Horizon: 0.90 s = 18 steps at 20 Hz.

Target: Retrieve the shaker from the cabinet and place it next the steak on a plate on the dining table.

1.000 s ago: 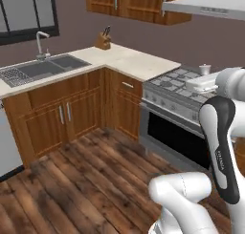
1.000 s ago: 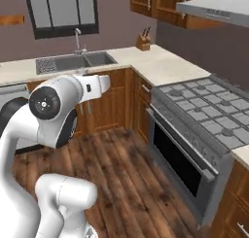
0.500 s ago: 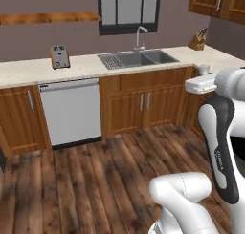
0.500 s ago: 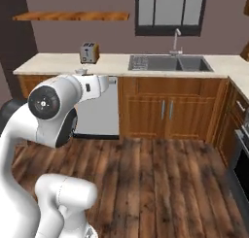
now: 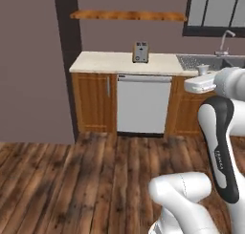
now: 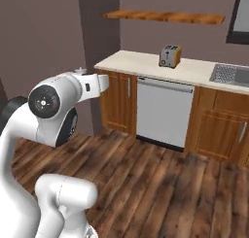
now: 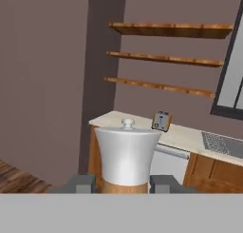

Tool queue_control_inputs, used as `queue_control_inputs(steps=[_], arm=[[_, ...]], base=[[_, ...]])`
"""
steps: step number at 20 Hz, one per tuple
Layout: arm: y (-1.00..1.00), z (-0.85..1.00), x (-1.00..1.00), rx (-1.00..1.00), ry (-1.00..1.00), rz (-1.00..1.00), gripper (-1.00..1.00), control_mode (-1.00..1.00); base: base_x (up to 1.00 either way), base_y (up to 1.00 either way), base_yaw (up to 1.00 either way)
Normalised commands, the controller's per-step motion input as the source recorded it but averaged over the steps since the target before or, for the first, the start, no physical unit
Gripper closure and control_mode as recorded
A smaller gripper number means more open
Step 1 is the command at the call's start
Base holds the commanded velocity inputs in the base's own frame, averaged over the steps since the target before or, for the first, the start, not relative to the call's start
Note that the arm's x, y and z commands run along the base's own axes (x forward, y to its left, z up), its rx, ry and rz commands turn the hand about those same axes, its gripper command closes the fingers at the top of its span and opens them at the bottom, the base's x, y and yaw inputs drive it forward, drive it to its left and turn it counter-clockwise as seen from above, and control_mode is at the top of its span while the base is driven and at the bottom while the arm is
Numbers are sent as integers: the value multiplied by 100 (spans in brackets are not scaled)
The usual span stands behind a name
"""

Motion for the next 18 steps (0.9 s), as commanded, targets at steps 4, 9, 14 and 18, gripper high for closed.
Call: queue_control_inputs(steps=[4, 9, 14, 18], arm=[[0, 0, 0, 0, 0, 0, 100, 100], [0, 0, 0, 0, 0, 0, 100, 100], [0, 0, 0, 0, 0, 0, 100, 100], [0, 0, 0, 0, 0, 0, 100, 100]], base=[[-2, 49, 56], [0, 49, 54], [-3, 42, 52], [0, 38, 50]])
